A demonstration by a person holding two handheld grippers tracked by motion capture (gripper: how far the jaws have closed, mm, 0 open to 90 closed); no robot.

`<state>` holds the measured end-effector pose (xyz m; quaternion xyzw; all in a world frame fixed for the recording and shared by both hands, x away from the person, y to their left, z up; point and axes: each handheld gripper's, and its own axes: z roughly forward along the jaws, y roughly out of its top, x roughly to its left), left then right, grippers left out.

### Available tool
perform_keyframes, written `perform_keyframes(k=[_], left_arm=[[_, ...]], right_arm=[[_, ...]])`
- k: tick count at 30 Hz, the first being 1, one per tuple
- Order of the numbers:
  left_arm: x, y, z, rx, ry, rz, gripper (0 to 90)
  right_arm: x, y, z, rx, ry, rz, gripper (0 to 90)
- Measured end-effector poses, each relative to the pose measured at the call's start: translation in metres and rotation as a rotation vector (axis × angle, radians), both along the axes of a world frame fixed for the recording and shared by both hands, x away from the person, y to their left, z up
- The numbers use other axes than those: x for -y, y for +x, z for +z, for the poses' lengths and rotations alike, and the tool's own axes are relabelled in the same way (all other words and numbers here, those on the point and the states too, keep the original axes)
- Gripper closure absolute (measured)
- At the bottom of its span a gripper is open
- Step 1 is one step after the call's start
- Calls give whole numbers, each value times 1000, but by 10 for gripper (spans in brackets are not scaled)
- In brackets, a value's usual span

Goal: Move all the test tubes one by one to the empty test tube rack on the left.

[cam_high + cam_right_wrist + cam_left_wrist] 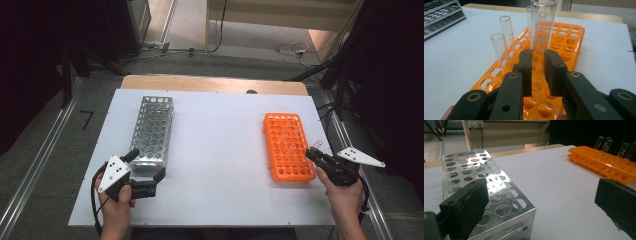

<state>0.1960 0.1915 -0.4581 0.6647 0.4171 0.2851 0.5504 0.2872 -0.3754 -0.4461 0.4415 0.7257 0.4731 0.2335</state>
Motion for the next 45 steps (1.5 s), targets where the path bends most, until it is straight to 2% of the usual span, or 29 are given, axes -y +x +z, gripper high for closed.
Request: perform_keyframes(k=[6,8,13,15,20,25,33,41,45], left_arm=[[2,0,2,-7,-11,-6,0],[2,0,2,-8,-12,-6,0],[2,0,3,-12,-19,-8,0],[3,-1,3,-15,-16,-11,0],[8,-1,4,-16,1,4,9],[14,-2,7,-15,-8,-20,9],[25,-3,11,-24,-2,-19,66],[39,-2,18,-40,10,-49,90],[46,1,24,-44,0,-74,108]], right_arm=[[0,-12,16,8,21,1,740],[-4,-14,18,-3,20,7,740],[-12,-18,24,-20,23,39,740],[-19,-23,29,-21,32,68,740],[-35,-28,34,-21,16,124,740],[-53,-30,34,-25,14,177,740],[-83,-31,29,-34,-11,255,740],[-102,-27,25,-47,-19,291,740],[-113,-23,24,-60,-11,311,740]])
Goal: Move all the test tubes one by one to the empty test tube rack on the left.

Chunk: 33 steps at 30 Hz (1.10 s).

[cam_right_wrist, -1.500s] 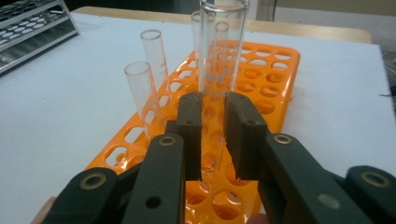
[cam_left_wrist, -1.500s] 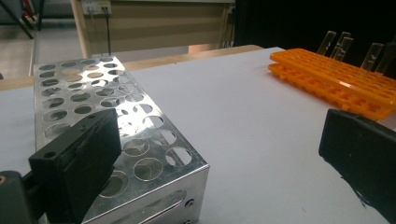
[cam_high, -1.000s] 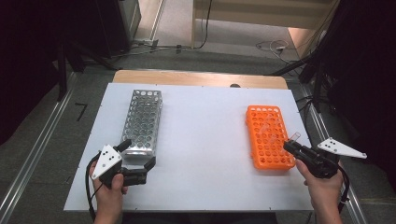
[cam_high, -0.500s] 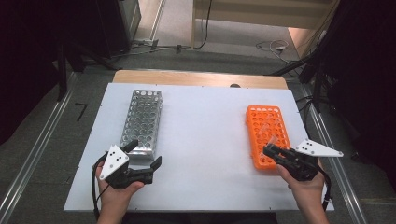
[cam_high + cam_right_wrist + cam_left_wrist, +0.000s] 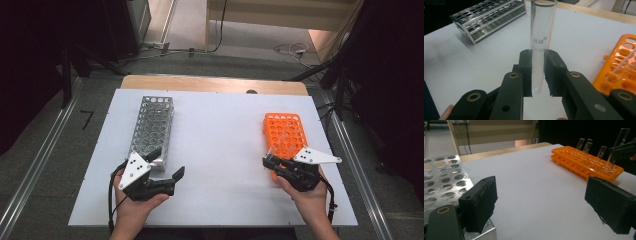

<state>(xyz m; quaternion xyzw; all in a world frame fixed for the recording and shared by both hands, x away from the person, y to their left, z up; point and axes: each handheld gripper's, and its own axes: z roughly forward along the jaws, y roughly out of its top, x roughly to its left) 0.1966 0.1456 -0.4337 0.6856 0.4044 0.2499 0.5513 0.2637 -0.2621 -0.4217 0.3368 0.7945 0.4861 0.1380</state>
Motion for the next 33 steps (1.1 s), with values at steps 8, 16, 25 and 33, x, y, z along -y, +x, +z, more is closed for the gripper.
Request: perform_keyframes(k=[8,16,25,33], left_arm=[[16,13,13,-6,6,-63,146],[39,32,18,-51,13,-155,157],[58,42,24,-50,-4,-236,207],[72,47,21,-81,-6,-319,249]], right_arm=[[-23,7,2,7,-25,46,740],[-46,13,4,22,-59,110,741],[-65,12,2,44,-67,155,741],[-80,8,-13,43,-104,198,741]])
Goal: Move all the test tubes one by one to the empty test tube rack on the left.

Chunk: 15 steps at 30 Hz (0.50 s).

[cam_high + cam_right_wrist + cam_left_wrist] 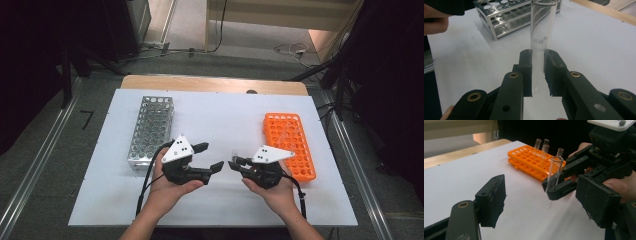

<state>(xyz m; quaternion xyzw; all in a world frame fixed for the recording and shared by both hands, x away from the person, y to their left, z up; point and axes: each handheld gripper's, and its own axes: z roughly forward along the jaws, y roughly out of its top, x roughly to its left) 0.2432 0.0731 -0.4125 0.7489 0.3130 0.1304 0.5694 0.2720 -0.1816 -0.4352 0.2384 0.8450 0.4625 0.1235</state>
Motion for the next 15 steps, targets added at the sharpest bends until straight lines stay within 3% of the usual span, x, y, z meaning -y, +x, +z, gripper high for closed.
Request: perform_keyframes(k=[5,6,15], left_arm=[[11,-3,-2,-12,29,11,313],[12,-3,-2,-9,40,20,369],[18,-5,-4,-18,54,0,572]], right_arm=[[-7,-3,-5,4,-32,15,741],[-10,-6,-6,12,-42,21,741],[-19,-14,-5,41,-61,55,741]])
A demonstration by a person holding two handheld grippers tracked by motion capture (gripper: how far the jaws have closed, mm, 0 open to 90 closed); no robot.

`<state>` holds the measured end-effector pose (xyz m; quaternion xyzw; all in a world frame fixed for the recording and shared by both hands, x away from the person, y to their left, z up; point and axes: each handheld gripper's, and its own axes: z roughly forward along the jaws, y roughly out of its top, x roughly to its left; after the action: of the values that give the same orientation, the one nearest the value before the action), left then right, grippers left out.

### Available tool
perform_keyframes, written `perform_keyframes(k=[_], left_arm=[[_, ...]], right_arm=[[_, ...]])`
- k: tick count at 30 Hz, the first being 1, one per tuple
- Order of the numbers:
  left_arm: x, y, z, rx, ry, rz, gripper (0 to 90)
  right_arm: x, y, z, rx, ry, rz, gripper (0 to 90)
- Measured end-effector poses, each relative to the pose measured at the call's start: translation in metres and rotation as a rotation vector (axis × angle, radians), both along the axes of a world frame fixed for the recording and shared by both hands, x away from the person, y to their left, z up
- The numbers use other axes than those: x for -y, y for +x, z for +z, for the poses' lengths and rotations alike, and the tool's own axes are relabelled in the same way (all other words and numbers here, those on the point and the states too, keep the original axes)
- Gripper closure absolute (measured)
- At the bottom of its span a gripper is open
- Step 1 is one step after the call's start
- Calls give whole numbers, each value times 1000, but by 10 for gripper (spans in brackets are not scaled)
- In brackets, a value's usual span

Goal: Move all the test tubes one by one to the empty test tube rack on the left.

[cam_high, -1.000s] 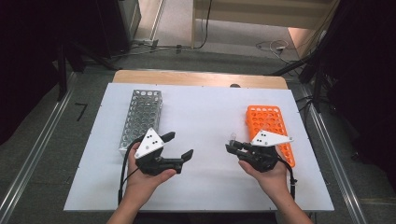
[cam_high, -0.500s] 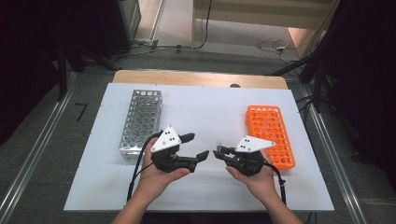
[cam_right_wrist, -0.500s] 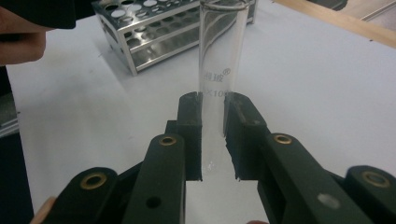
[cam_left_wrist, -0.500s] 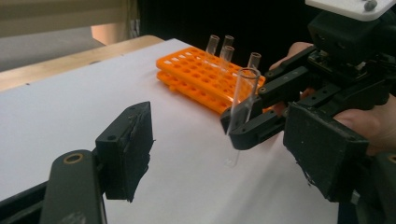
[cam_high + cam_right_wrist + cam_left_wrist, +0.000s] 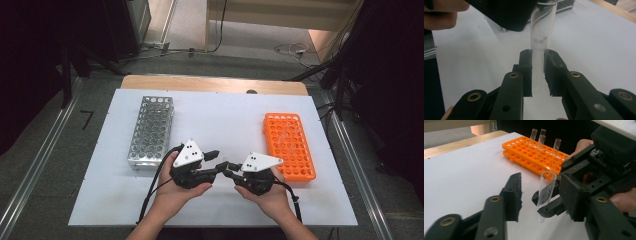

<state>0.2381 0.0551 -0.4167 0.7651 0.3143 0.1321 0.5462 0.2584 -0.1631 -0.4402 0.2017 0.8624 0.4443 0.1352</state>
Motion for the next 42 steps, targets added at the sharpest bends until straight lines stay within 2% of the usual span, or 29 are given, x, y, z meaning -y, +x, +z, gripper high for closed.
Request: perform_keyframes(k=[9,23,28,30,31,32,33,35,37,38,42], left_arm=[[2,0,-2,-5,12,-31,694],[4,0,-2,-13,17,-40,749],[1,1,-1,-20,-8,-36,751],[-1,1,0,-12,-4,-19,751],[-3,2,0,-16,-10,-14,751],[-4,2,1,-13,-9,-5,751],[-7,3,1,-10,-10,5,751],[-11,5,2,-11,-15,14,751],[-15,6,4,-6,-14,31,751],[-17,7,5,-4,-14,37,751],[-26,10,9,9,-9,64,751]], right_arm=[[-5,-4,1,10,-4,24,741],[-5,-5,0,-3,9,32,740],[-4,-6,1,-7,33,24,724],[2,-5,1,-12,59,21,629],[2,-5,1,-12,59,21,629],[9,-5,1,-18,78,8,564],[9,-5,1,-18,78,8,564],[22,-3,3,-31,123,-15,483],[26,-3,4,-32,138,-25,457],[35,-3,6,-31,164,-38,407],[47,-2,7,-28,189,-66,300]])
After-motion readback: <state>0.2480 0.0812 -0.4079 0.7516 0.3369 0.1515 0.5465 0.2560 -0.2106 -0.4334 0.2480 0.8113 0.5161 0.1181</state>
